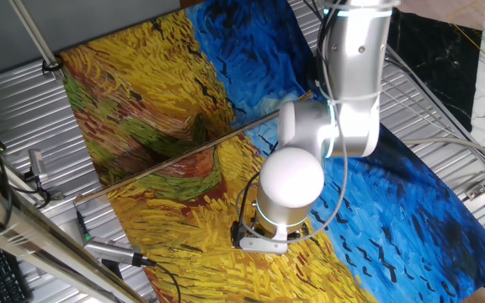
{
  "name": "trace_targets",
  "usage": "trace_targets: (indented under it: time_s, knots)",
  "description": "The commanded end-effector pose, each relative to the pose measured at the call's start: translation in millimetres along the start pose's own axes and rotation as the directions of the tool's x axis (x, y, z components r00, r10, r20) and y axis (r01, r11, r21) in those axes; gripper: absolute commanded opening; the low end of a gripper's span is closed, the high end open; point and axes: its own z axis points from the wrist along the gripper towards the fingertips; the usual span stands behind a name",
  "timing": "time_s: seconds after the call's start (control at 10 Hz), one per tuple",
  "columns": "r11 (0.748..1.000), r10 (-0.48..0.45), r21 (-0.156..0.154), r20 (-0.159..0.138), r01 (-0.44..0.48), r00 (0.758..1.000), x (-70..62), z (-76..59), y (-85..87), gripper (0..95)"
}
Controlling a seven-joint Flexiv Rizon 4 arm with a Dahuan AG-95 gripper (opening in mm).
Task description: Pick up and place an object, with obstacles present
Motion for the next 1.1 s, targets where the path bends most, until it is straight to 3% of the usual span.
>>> trace_targets:
  time_s: [0.1,1.1]
  knots:
    - [1.000,0.003,0.003,0.001,-0.003,1.000,-0.2,0.5,-0.6,0.0]
    - [1.000,-0.013,0.005,0.003,0.013,1.000,-12.2,-3.7,-25.6,0.0]
